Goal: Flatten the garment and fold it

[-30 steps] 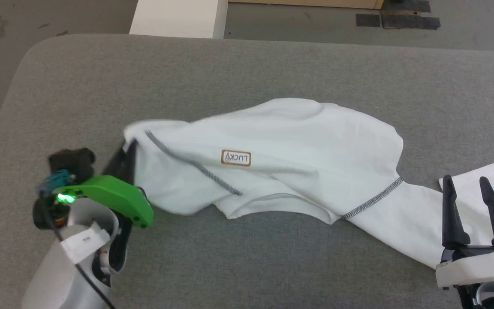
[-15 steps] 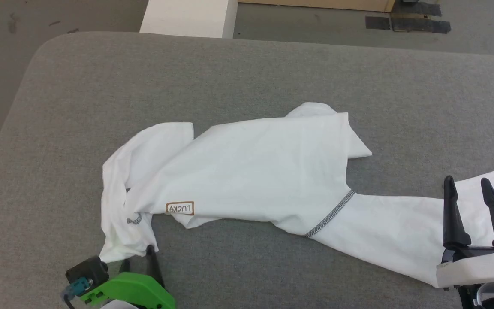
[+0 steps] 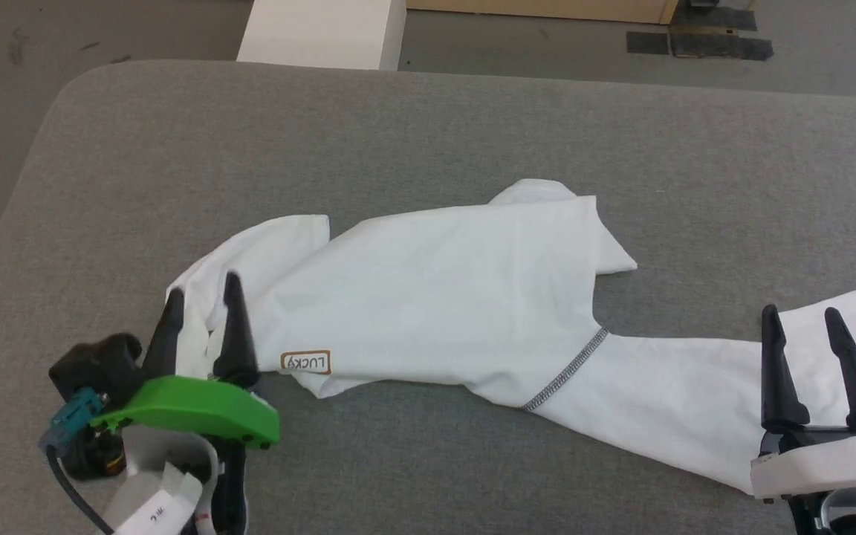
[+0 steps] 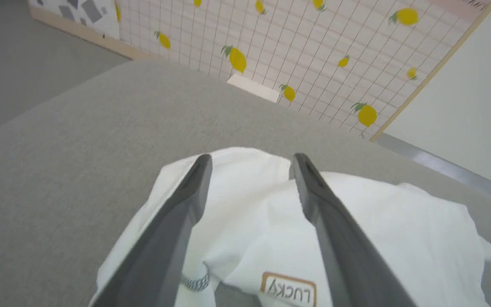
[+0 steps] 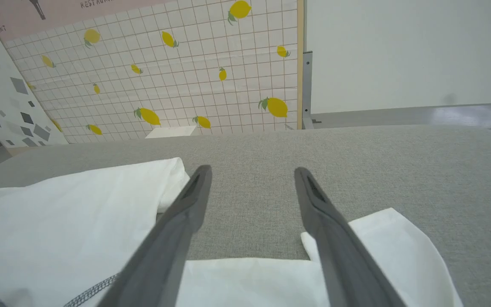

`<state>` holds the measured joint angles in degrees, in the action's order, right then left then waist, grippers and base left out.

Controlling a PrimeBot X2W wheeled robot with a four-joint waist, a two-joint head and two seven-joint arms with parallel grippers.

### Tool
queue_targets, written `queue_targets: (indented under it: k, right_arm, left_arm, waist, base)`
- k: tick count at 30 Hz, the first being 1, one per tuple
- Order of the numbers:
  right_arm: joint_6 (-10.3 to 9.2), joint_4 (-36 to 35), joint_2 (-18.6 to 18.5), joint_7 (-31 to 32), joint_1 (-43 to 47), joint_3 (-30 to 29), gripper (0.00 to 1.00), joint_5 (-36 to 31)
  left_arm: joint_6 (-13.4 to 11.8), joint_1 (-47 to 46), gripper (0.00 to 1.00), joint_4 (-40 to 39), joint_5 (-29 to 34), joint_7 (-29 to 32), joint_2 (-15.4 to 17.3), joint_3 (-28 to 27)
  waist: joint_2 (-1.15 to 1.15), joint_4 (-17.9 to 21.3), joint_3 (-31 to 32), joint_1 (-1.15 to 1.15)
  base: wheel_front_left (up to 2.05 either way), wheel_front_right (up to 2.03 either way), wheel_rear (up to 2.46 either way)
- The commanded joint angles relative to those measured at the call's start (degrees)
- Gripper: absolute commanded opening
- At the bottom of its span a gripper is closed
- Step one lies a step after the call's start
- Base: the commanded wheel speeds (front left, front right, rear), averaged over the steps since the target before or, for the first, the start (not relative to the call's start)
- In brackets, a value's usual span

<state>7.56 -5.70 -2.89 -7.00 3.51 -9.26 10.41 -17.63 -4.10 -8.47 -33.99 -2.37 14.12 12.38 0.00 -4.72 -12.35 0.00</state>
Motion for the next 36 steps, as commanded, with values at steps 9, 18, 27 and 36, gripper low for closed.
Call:
queue_targets:
  k: [9, 18, 27, 36]
  right_arm:
    - [-0.08, 1.17, 0.02, -1.00, -0.71, 0.63, 1.00, 0.69]
    - [-0.08, 1.49, 0.02, -0.89, -1.72, 1.44, 1.00, 0.32]
    - [-0.08, 1.46, 0.02, -0.47, -1.63, 1.04, 1.00, 0.08]
    - [-0.08, 0.34, 0.02, -0.06, -1.40, 0.54, 1.00, -0.19]
  left_arm:
    - [7.26, -6.17, 1.00, 6.19, 4.19, -0.12, 0.19, 9.30]
    - [11.99, -20.14, 1.00, 26.51, 8.35, 12.83, 2.20, 16.18]
    - [17.34, -25.11, 0.00, 37.32, 7.23, 19.37, 0.92, 20.04]
    - [18.40, -29.45, 0.00, 31.19, 5.53, 13.22, 0.10, 17.27]
  waist:
    - [0.00, 2.35, -0.93, 0.00]
    - [0.00, 4.02, -2.36, 0.00]
    - [0.00, 4.94, -2.33, 0.00]
    - [0.00, 3.61, -2.88, 0.00]
  base:
    - [0.00, 0.00, 0.00]
    - [0.00, 0.00, 0.00]
    - [0.00, 0.00, 0.00]
    - [0.00, 0.00, 0.00]
